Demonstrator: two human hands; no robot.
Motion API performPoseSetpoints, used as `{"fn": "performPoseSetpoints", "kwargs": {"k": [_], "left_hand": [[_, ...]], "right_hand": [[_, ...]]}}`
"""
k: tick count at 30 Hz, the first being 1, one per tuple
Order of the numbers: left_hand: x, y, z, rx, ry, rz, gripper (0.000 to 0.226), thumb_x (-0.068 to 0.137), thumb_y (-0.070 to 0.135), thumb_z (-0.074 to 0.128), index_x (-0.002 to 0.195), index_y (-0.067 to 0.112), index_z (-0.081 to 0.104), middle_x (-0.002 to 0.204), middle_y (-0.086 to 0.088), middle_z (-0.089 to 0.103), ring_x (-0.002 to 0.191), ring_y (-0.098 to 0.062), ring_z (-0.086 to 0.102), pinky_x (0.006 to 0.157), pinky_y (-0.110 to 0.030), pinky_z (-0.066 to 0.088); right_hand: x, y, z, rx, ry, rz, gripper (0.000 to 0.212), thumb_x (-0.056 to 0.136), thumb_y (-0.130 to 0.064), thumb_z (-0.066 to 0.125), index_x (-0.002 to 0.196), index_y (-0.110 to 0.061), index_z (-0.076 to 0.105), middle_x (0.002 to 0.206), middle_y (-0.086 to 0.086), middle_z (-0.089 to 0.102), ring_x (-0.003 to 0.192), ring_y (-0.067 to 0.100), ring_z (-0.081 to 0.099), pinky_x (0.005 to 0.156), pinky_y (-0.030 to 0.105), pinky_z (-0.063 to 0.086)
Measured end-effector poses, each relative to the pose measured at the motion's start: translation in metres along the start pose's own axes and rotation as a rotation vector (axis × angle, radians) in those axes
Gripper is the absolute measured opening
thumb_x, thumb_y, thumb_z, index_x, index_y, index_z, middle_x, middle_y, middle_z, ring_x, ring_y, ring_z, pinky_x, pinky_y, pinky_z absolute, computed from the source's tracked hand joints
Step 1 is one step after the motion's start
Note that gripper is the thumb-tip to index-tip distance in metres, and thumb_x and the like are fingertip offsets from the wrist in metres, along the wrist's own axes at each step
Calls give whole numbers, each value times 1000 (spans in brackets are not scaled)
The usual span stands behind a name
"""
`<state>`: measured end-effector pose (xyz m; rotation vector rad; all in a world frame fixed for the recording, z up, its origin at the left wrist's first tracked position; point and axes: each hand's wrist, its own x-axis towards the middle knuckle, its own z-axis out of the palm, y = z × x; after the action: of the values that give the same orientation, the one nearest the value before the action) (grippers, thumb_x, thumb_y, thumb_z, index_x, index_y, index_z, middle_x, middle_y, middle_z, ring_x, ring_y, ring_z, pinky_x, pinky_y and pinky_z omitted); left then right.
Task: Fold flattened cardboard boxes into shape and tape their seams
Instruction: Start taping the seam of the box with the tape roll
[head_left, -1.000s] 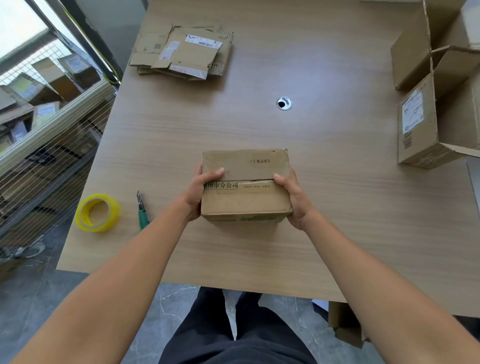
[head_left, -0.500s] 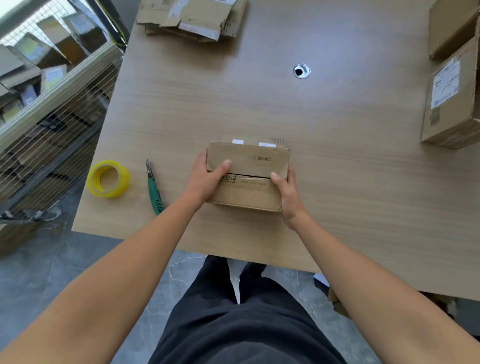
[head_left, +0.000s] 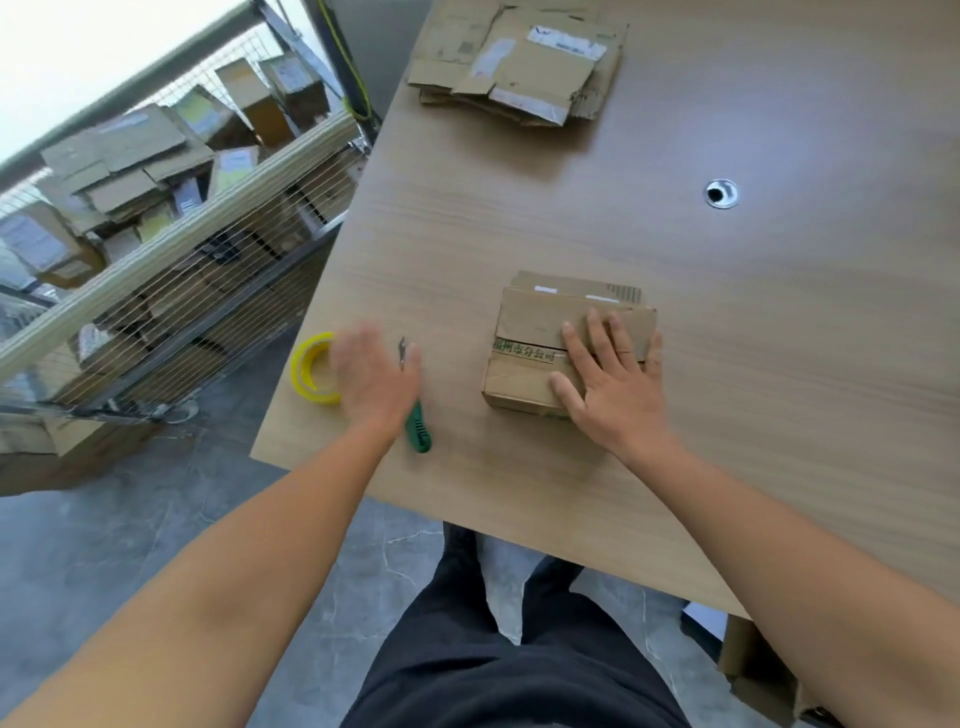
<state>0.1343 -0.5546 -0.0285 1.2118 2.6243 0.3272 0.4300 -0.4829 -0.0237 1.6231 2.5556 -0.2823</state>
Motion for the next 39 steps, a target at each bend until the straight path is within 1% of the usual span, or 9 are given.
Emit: {"fn": "performPoseSetpoints", "kwargs": {"k": [3,7,10,14,17,20,29,34,39], "left_hand": [[5,-81,-14,103,-118,-148,81,87,54,59,145,3,34,161,-18,18,152,-33,2,124,-46,5],[11,-112,-13,257,-221,123,48,92,46,59,125,14,51,154,-13,24,147,-35,12,122,-46,9],[24,-86,-21,113,-109,329,31,98,37,55,107,8,59,118,-15,56,124,-38,44,118,-50,22],[37,6,-36,-130,25,660,29,96,42,47,92,14,54,71,-9,62,84,-34,59,93,-40,35],[31,70,-31,-79,12,992,28,94,44,53,90,16,56,71,-8,63,77,-32,62,84,-38,38],[30,96,-19,-14,-36,1132,28,92,37,65,86,10,62,78,-11,64,78,-35,64,85,-42,47],[38,87,9,-85,207,1261,31,98,35,61,78,11,60,73,-7,55,67,-31,54,76,-40,50],[39,85,13,-83,220,1277,33,100,36,59,80,11,61,73,-7,55,67,-30,53,77,-40,49],[40,87,10,-69,273,1271,35,100,39,60,81,9,63,71,-7,55,65,-29,54,77,-39,51]], "right_hand": [[13,-18,-1,-6,6,14,70,96,-73,9,159,-44,0,169,-11,-11,155,12,-17,120,58,-17],[24,-31,-4,-16,-3,36,72,94,-76,7,159,-46,0,169,-12,-11,155,12,-16,120,57,-18],[25,-33,-8,-23,-17,40,74,93,-77,5,159,-46,0,169,-12,-11,155,11,-17,120,56,-18],[24,-30,-15,56,-16,68,73,95,-76,19,159,-43,7,169,-13,-3,152,5,-16,121,50,-20],[23,-30,-21,342,84,113,68,98,-55,54,157,-32,31,166,-7,26,155,7,6,124,42,-14],[26,-30,-29,699,185,161,61,94,-28,71,149,-20,47,152,3,51,150,18,33,124,38,-7],[41,-47,-15,568,354,182,13,86,-29,77,94,-21,70,126,-9,67,140,27,43,119,53,7],[37,-48,-14,597,403,145,8,88,-24,75,89,-19,69,117,-10,69,133,26,46,119,57,5],[29,-38,-22,712,321,114,11,91,-16,69,84,-11,63,83,-7,59,103,18,47,122,47,2]]}}
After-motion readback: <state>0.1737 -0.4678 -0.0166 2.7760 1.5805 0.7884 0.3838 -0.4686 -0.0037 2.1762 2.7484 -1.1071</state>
